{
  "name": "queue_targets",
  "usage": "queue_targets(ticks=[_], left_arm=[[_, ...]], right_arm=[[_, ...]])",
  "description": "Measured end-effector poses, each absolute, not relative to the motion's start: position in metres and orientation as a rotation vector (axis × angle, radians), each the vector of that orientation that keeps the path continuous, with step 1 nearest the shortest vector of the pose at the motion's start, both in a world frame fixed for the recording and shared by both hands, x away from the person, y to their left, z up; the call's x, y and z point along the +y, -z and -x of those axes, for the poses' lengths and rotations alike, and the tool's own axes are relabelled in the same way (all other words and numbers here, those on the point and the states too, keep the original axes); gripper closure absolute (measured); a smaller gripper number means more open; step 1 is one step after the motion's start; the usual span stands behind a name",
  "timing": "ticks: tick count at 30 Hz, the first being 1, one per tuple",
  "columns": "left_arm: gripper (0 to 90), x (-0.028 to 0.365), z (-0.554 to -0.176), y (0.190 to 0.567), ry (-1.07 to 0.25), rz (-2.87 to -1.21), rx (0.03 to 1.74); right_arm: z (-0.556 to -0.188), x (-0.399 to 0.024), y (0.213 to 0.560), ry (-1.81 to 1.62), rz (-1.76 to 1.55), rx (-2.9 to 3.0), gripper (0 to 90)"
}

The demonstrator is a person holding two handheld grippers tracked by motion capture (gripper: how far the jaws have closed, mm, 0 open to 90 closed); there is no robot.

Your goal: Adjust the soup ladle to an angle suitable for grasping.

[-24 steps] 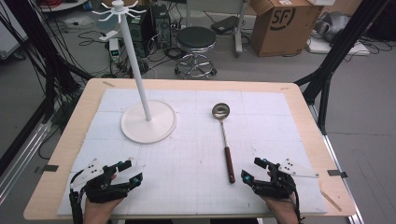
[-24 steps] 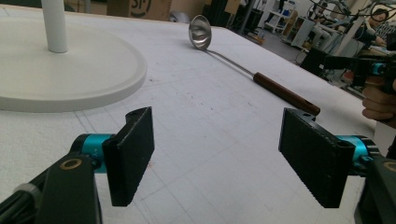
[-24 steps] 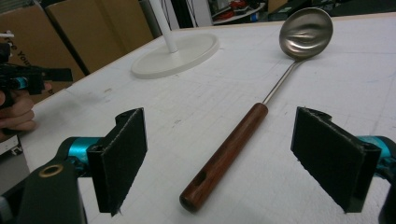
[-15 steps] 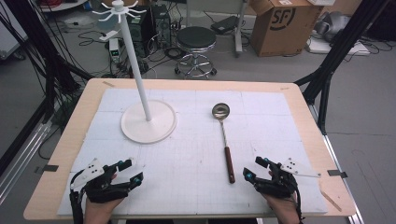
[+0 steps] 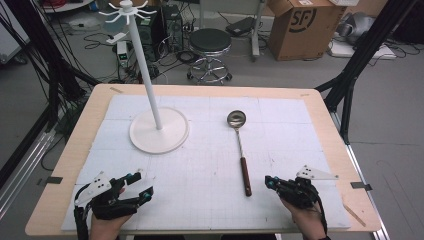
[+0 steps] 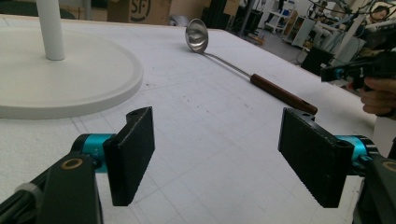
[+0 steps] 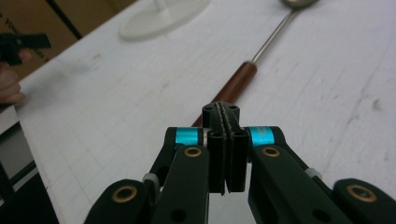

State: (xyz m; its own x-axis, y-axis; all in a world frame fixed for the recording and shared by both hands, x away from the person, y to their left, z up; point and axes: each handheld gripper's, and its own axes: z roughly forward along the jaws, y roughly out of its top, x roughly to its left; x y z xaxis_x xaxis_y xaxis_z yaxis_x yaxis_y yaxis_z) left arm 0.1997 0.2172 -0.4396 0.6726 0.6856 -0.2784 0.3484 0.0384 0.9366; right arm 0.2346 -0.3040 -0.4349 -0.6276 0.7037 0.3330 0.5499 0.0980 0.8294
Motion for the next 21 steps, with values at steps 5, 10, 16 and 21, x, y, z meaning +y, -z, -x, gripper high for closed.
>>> queue_targets(ticks=[5,10,16,21], left_arm=[[27.9,0.217,-0.197,0.438,-0.326,-1.564,0.874],[28.1,0.215,-0.196,0.437,-0.33,-1.562,0.867],[28.2,0.217,-0.196,0.438,-0.331,-1.565,0.872],[28.4,0.217,-0.196,0.438,-0.329,-1.564,0.877]], right_arm=[[-0.237,-0.292,0.446,-1.455,-1.294,2.344,90.0],[-0.241,-0.28,0.45,-1.39,-1.298,2.419,90.0],[-0.249,-0.269,0.453,-1.356,-1.299,2.478,90.0],[-0.253,-0.262,0.454,-1.349,-1.303,2.504,90.0]])
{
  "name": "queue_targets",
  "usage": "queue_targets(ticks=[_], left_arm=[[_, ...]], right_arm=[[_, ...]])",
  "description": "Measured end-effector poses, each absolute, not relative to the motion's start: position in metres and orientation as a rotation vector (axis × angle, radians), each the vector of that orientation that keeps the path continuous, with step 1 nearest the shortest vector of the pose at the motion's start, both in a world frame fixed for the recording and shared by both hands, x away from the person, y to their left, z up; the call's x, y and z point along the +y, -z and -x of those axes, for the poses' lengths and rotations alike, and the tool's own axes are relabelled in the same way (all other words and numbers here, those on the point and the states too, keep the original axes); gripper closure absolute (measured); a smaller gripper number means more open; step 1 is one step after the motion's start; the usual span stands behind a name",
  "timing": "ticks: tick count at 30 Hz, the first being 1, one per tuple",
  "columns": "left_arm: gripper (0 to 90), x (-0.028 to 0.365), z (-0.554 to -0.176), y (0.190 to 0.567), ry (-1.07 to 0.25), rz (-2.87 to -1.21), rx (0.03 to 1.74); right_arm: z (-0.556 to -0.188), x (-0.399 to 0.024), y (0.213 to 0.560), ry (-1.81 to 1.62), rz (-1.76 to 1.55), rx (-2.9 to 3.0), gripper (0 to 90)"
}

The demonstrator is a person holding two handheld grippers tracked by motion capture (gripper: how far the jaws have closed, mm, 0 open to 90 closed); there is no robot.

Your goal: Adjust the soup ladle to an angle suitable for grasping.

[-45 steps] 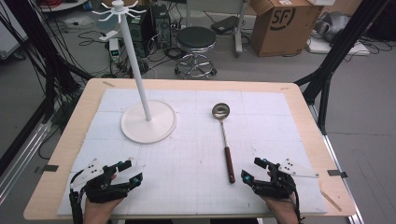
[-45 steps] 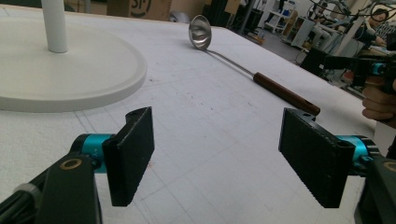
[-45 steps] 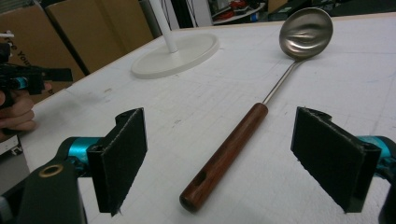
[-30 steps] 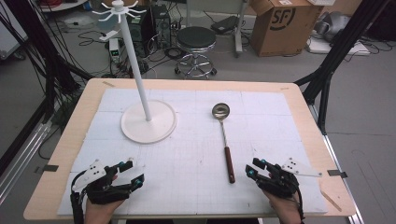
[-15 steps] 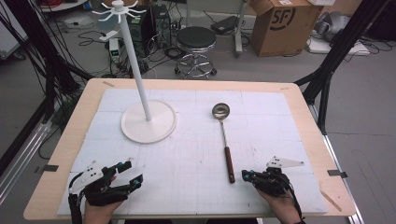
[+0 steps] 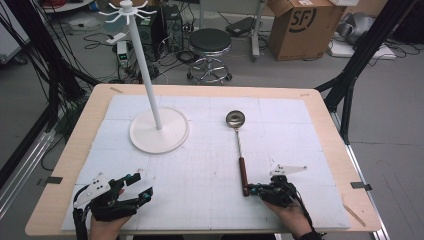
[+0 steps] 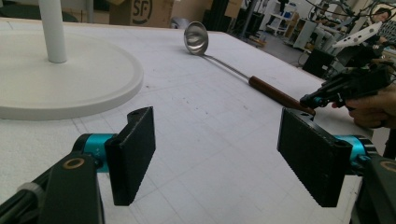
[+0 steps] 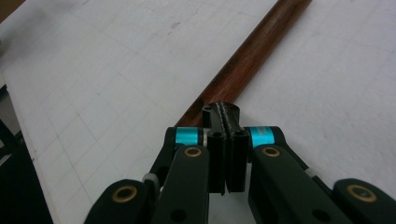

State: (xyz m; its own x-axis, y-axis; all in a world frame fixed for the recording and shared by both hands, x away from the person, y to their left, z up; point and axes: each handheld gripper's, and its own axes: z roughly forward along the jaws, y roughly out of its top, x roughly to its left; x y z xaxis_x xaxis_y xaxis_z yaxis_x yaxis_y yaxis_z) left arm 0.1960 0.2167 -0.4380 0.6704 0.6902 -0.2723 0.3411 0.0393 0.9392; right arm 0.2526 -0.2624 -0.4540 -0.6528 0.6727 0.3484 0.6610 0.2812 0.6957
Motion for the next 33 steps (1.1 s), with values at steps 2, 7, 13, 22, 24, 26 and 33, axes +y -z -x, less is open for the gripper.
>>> queue_targets(ticks=[2,7,13,22,24,26,33], left_arm=[[28.6,0.217,-0.196,0.438,-0.328,-1.565,0.873],[28.7,0.217,-0.196,0.437,-0.331,-1.563,0.873],[28.9,0.217,-0.195,0.437,-0.333,-1.558,0.876],[29.1,0.224,-0.191,0.438,-0.339,-1.546,0.892],[29.1,0.225,-0.189,0.438,-0.343,-1.541,0.899],[29.2,0.227,-0.188,0.438,-0.348,-1.539,0.902],[29.3,0.23,-0.184,0.437,-0.356,-1.533,0.909]], right_arm=[[-0.254,-0.257,0.454,-1.35,-1.296,2.526,90.0],[-0.256,-0.238,0.454,-1.351,-1.269,2.588,90.0],[-0.265,-0.212,0.455,-1.361,-1.224,2.648,90.0],[-0.282,-0.18,0.454,-1.373,-1.201,2.707,90.0],[-0.286,-0.17,0.454,-1.372,-1.182,2.718,90.0],[-0.288,-0.166,0.454,-1.368,-1.182,2.718,90.0],[-0.304,-0.135,0.455,-1.371,-1.154,2.736,90.0]])
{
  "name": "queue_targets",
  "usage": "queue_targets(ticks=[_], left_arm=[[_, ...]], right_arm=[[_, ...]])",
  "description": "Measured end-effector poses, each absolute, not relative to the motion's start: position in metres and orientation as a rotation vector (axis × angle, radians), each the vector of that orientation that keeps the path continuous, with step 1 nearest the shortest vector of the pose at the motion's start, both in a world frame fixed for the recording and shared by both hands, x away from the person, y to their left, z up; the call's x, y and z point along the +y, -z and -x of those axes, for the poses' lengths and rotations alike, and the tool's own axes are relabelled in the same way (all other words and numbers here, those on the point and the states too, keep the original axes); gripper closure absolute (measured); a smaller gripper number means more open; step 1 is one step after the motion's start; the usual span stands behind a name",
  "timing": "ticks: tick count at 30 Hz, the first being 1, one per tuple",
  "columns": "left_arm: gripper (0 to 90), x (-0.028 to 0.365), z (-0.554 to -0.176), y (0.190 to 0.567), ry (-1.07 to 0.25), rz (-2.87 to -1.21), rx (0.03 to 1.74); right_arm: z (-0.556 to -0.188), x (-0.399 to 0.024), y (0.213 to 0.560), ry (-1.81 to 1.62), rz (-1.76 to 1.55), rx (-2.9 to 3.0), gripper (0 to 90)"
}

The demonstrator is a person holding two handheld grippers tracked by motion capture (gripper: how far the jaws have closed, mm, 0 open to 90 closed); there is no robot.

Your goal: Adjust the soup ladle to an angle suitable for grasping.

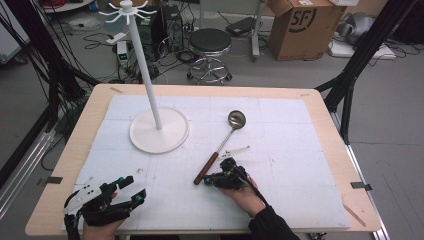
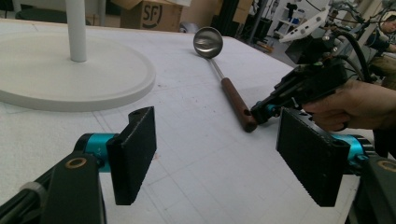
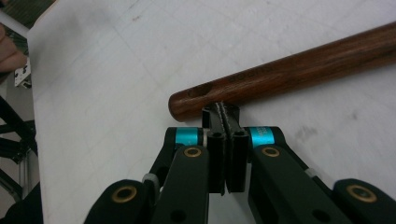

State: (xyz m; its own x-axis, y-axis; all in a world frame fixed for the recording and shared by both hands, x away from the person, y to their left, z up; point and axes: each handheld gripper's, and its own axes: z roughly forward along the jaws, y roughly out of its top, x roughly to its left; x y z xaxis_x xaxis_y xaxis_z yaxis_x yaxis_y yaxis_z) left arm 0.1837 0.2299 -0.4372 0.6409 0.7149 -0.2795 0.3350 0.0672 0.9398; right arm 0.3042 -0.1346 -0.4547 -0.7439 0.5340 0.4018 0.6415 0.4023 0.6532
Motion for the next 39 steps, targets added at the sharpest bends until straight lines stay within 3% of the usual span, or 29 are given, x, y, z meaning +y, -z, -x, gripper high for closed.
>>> queue_targets(ticks=[19,29,33,39], left_arm=[[29.4,0.238,-0.185,0.441,-0.351,-1.518,0.928],[29.5,0.242,-0.184,0.442,-0.348,-1.502,0.939],[29.5,0.242,-0.185,0.443,-0.339,-1.501,0.946],[29.6,0.243,-0.185,0.444,-0.338,-1.5,0.949]], right_arm=[[-0.337,-0.087,0.456,1.27,1.056,-2.489,90.0],[-0.34,-0.097,0.444,1.332,1.052,-2.49,90.0],[-0.371,-0.119,0.427,1.447,1.229,-2.464,90.0],[-0.412,-0.12,0.419,1.352,1.349,-2.568,90.0]])
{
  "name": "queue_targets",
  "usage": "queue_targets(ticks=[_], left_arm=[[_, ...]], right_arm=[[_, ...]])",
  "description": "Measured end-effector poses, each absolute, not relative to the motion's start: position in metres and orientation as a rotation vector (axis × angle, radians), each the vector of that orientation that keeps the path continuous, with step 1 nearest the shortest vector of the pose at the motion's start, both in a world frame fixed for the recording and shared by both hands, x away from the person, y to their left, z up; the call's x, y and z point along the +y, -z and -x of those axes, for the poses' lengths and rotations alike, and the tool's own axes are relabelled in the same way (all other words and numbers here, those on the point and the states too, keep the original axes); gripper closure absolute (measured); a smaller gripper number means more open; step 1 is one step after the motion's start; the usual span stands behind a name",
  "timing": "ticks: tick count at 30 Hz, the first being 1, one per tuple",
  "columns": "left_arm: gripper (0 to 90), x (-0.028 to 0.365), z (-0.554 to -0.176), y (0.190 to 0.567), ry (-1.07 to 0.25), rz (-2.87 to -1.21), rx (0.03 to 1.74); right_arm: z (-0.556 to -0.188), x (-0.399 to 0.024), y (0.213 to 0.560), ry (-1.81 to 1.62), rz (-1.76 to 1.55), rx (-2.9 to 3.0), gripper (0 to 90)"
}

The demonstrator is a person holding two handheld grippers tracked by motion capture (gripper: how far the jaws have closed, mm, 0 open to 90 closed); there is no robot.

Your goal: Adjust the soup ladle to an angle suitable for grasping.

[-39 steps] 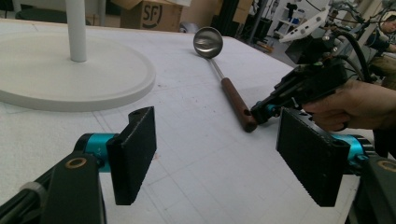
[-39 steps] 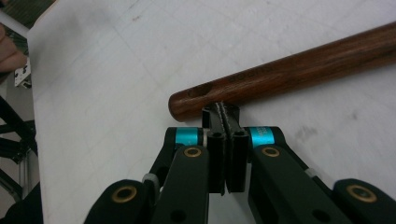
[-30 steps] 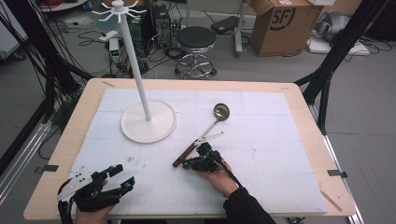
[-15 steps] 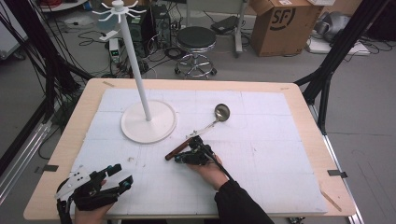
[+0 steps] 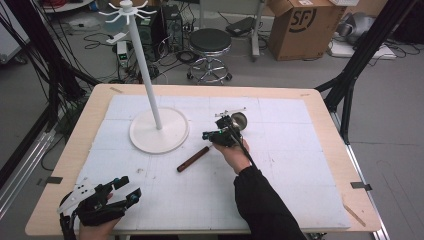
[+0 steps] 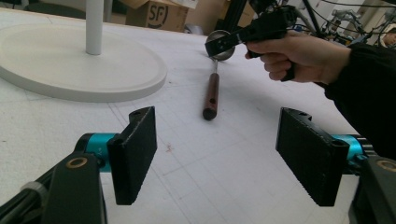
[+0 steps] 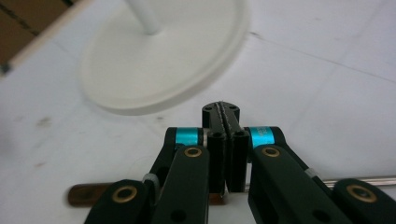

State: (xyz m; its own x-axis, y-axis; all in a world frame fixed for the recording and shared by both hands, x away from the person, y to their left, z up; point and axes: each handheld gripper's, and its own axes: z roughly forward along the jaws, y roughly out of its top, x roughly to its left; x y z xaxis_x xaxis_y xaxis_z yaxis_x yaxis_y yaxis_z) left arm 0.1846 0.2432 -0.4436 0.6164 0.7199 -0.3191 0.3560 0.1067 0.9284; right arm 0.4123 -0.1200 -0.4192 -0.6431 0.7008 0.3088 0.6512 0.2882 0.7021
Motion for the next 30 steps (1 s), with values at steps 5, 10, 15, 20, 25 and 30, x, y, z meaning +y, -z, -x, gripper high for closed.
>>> queue_targets(ticks=[5,10,15,20,25,30], left_arm=[[29.7,0.245,-0.183,0.444,-0.341,-1.497,0.949],[29.7,0.245,-0.182,0.443,-0.344,-1.491,0.952],[30.0,0.245,-0.181,0.442,-0.347,-1.491,0.946],[30.1,0.243,-0.18,0.441,-0.347,-1.494,0.938],[30.3,0.239,-0.179,0.44,-0.344,-1.506,0.927],[30.5,0.236,-0.177,0.439,-0.349,-1.515,0.92]], right_arm=[[-0.418,-0.12,0.433,-1.168,-1.338,2.534,90.0],[-0.417,-0.116,0.44,-1.082,-1.292,2.573,90.0],[-0.413,-0.12,0.439,-1.077,-1.305,2.552,90.0],[-0.4,-0.135,0.441,-1.078,-1.314,2.521,90.0],[-0.385,-0.143,0.44,-1.068,-1.301,2.493,90.0],[-0.373,-0.151,0.441,-1.052,-1.307,2.469,90.0]])
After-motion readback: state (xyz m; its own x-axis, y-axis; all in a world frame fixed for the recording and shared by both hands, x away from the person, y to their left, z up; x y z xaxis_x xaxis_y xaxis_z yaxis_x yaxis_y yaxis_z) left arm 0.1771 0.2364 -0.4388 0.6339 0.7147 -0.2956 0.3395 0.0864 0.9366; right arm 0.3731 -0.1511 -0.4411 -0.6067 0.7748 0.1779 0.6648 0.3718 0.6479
